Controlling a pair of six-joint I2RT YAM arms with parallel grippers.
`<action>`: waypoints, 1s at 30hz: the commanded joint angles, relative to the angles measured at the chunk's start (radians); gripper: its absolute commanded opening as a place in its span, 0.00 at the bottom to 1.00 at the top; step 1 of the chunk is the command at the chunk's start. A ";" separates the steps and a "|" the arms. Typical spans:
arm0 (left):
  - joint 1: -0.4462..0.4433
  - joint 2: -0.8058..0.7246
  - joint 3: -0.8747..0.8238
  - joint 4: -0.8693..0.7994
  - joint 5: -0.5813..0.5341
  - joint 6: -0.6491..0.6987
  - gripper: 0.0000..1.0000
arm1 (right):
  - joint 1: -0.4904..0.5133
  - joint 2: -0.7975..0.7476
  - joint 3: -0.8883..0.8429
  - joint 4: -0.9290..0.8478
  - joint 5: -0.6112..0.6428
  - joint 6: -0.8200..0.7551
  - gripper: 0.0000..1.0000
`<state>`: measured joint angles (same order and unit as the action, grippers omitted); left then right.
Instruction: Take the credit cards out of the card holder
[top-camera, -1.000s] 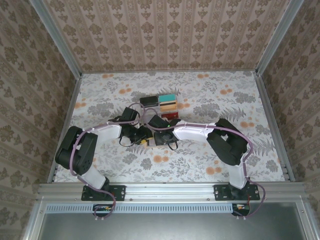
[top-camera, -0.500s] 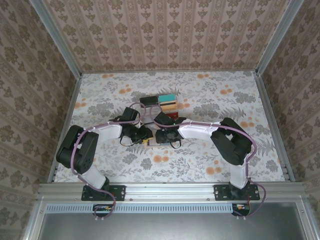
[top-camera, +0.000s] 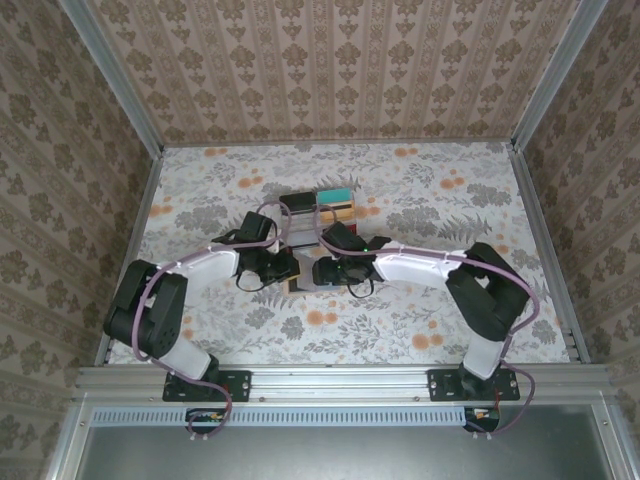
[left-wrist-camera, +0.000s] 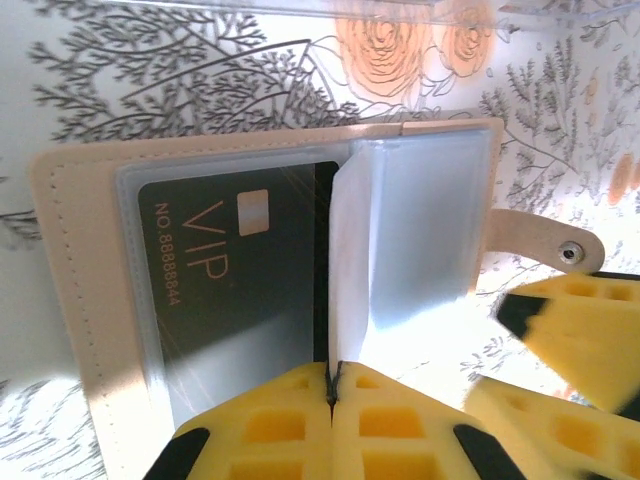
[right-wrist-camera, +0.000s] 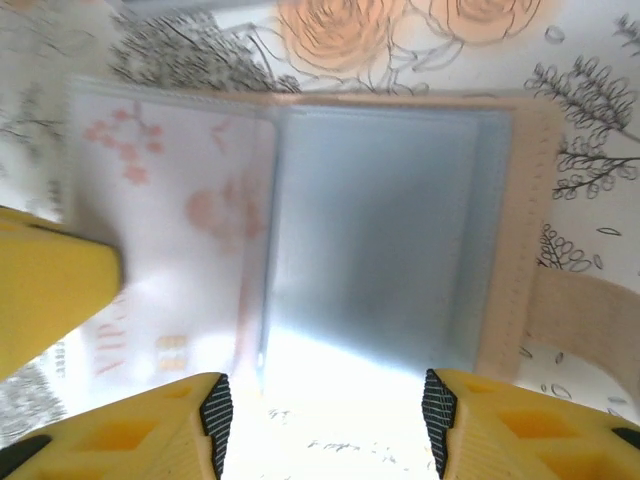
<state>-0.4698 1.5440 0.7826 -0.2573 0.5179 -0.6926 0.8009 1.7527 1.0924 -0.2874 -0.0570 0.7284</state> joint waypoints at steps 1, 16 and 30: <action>0.007 -0.030 0.022 -0.083 -0.043 0.054 0.00 | -0.008 -0.091 -0.035 0.042 0.000 0.032 0.61; -0.071 0.016 0.063 0.177 0.170 -0.101 0.46 | -0.071 -0.282 -0.173 0.036 0.115 0.136 0.73; -0.036 0.007 0.068 0.029 -0.009 -0.070 0.50 | -0.027 -0.201 -0.090 -0.007 0.127 0.040 0.57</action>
<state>-0.5194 1.5837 0.8494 -0.1604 0.5735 -0.7856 0.7486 1.5093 0.9485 -0.2539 0.0475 0.8074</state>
